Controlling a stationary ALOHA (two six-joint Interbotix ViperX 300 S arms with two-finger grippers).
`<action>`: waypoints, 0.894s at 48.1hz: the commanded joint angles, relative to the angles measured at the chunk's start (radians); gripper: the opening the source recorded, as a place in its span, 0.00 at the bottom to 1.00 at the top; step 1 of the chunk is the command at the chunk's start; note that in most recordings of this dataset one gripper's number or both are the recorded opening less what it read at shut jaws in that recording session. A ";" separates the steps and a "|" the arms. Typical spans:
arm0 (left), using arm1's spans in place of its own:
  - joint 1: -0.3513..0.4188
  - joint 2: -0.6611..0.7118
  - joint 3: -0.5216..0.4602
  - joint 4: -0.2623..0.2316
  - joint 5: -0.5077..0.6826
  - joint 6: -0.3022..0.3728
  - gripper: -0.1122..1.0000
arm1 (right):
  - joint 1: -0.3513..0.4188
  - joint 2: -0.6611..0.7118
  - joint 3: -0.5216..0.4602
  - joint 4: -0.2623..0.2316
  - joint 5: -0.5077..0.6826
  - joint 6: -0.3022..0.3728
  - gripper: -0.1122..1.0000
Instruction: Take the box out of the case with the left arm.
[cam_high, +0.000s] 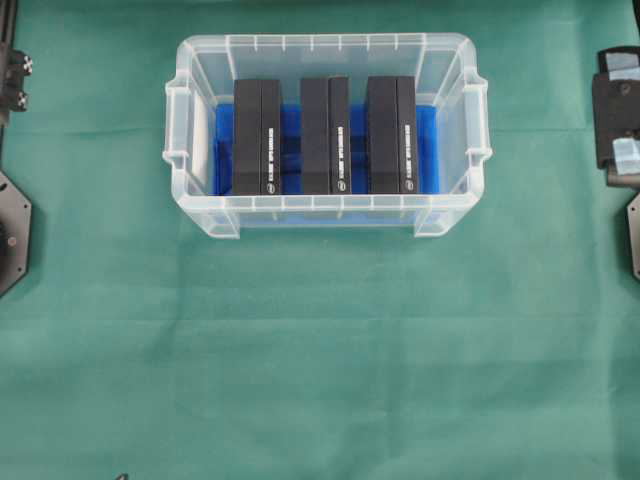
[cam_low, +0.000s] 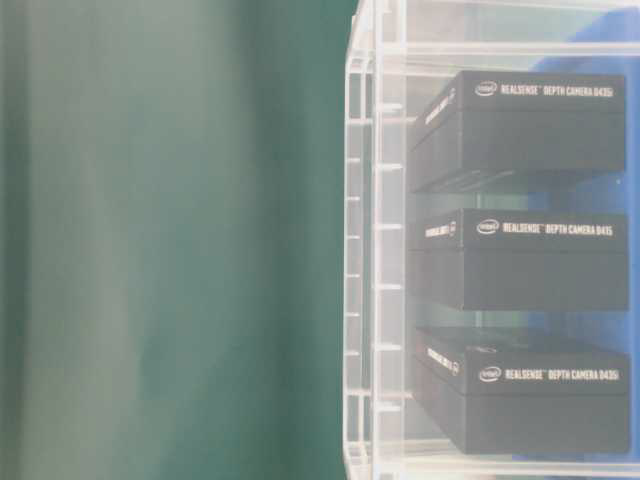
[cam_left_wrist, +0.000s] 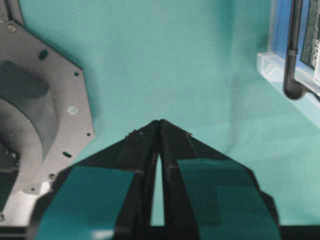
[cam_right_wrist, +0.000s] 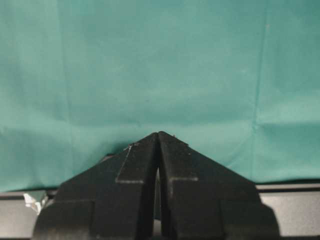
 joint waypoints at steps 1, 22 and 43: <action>0.006 0.014 -0.029 -0.002 0.002 0.002 0.20 | -0.002 -0.003 -0.023 -0.006 -0.003 0.002 0.10; 0.009 0.021 -0.032 -0.002 0.000 -0.005 0.99 | 0.000 -0.002 -0.023 -0.006 -0.003 0.002 0.10; 0.009 0.026 -0.035 -0.012 0.000 -0.005 0.98 | 0.000 -0.002 -0.023 -0.008 -0.003 0.002 0.10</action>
